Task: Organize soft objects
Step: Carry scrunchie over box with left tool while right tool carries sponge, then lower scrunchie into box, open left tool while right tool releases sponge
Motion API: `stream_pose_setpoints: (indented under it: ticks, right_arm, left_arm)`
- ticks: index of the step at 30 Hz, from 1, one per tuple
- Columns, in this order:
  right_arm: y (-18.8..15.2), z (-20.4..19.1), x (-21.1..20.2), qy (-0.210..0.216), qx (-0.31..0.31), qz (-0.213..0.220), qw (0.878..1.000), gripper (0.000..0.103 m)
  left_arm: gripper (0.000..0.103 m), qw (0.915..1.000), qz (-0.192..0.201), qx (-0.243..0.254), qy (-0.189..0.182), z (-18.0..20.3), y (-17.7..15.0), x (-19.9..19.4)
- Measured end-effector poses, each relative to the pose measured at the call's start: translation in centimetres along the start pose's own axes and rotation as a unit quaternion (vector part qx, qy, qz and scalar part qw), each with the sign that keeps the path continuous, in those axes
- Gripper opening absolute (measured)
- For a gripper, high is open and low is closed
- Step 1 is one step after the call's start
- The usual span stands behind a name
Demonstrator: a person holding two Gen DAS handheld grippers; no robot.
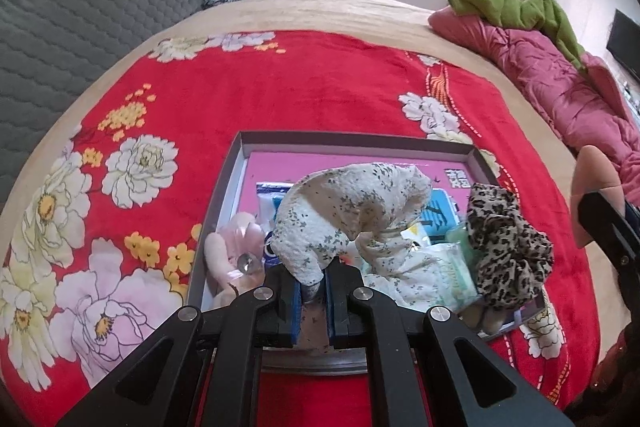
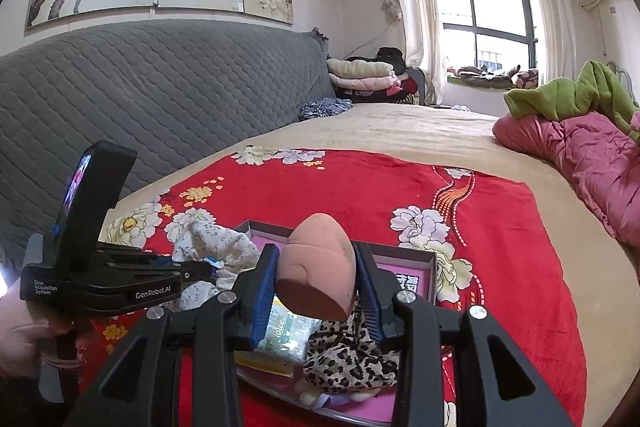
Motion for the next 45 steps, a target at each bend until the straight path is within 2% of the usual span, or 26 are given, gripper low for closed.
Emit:
stream_pose_setpoints:
  ticks: [10,15,21,27,29,30,34,37,41,45]
  right_arm:
    - [-0.9,0.4,0.7,0.004,0.015,-0.015,1.000,0.039]
    - [-2.8,0.1,2.4,0.006,0.014,-0.055,0.998,0.039]
    - [-5.8,0.8,4.8,-0.025,0.011,-0.114,0.993,0.039]
    - [-6.4,1.4,5.0,-0.036,0.018,-0.117,0.992,0.039]
    - [-6.1,1.3,4.9,-0.032,0.015,-0.115,0.993,0.039]
    - [-6.0,1.3,4.8,-0.032,0.013,-0.112,0.993,0.040]
    - [-5.4,0.9,4.7,-0.025,0.008,-0.102,0.994,0.048]
    - [-5.0,0.6,4.5,-0.021,0.006,-0.095,0.995,0.050]
    - [-4.8,0.7,4.2,-0.021,0.006,-0.091,0.996,0.050]
    - [-3.9,0.7,3.4,-0.021,0.007,-0.068,0.997,0.054]
  left_arm:
    - [0.009,0.9997,-0.018,-0.010,0.015,-1.0,-0.3,1.9]
    - [0.009,0.9993,-0.025,-0.010,0.025,-1.1,-0.5,2.5]
    - [0.012,0.9995,-0.026,-0.003,0.020,-0.6,-0.6,2.4]
    - [0.027,0.9996,-0.027,-0.004,0.005,-0.5,-0.6,2.1]
    - [0.040,0.9996,-0.026,-0.005,0.006,-0.6,-0.6,2.0]
    - [0.042,0.9996,-0.025,-0.009,0.002,-0.6,-0.5,2.0]
    - [0.052,0.9994,-0.023,-0.026,-0.002,-1.2,-0.2,1.7]
    - [0.058,0.9992,-0.020,-0.034,-0.002,-1.6,0.1,1.5]
    - [0.068,0.9990,-0.001,-0.045,-0.003,-2.3,0.6,0.1]
    - [0.075,0.9985,0.024,-0.049,-0.006,-2.8,1.0,-1.7]
Point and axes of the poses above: each gripper's, at about its wrist camera, not at the fingertips, and x roughly the way its jaws point, z to its right, y to its top, the point moved 10 cm from there along x, roughly the way its jaws point, and after that the axes turned 13 degrees about y, right-handed, at the moved point
